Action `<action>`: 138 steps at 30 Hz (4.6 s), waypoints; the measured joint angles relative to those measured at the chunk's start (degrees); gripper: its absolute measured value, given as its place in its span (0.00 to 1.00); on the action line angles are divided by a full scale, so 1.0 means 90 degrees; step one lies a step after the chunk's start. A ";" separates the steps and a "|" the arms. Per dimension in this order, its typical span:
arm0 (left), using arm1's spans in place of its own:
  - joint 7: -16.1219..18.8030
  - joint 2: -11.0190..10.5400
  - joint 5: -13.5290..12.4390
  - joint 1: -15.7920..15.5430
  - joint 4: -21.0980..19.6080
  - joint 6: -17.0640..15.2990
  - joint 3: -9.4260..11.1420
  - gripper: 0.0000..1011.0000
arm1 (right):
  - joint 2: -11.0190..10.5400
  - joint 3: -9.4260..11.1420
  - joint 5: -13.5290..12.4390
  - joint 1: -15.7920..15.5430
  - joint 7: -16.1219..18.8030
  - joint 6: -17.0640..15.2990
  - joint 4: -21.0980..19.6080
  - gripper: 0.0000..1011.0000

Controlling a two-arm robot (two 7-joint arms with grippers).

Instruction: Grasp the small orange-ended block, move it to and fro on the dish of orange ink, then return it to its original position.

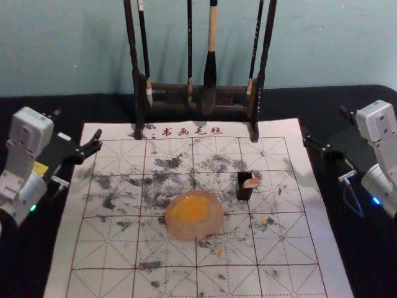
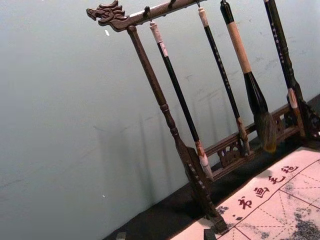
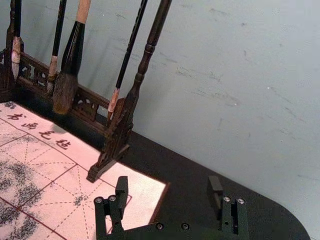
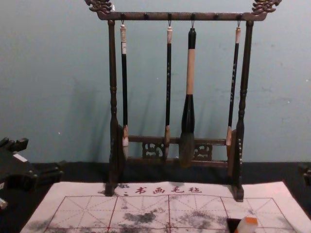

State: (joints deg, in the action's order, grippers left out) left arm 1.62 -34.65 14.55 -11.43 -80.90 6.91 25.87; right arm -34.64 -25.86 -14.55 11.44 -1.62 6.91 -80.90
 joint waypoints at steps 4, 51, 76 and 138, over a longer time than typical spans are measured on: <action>0.0000 0.0000 -0.0001 0.0000 0.0000 0.0000 0.0000 0.99 | 0.0000 0.0000 0.0000 0.0000 0.0000 0.0000 0.0000 0.99; 0.0000 0.0000 0.0000 0.0000 0.0000 0.0000 0.0000 0.99 | -0.0021 0.0034 0.0017 0.0037 0.0244 -0.0013 -0.0022 0.99; 0.0000 0.0000 0.0000 0.0000 0.0000 0.0000 0.0000 0.99 | -0.0943 -0.0134 -0.0609 0.0083 0.3612 -0.0075 -0.1036 0.99; 0.0000 0.0000 0.0000 0.0000 0.0000 0.0000 0.0000 0.99 | -0.0266 -0.2195 0.2365 0.2932 0.5794 -0.0461 0.0329 0.99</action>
State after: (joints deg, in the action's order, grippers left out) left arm 1.62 -34.64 14.55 -11.43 -80.90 6.91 25.86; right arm -37.04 -45.62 6.74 37.83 50.52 2.76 -77.94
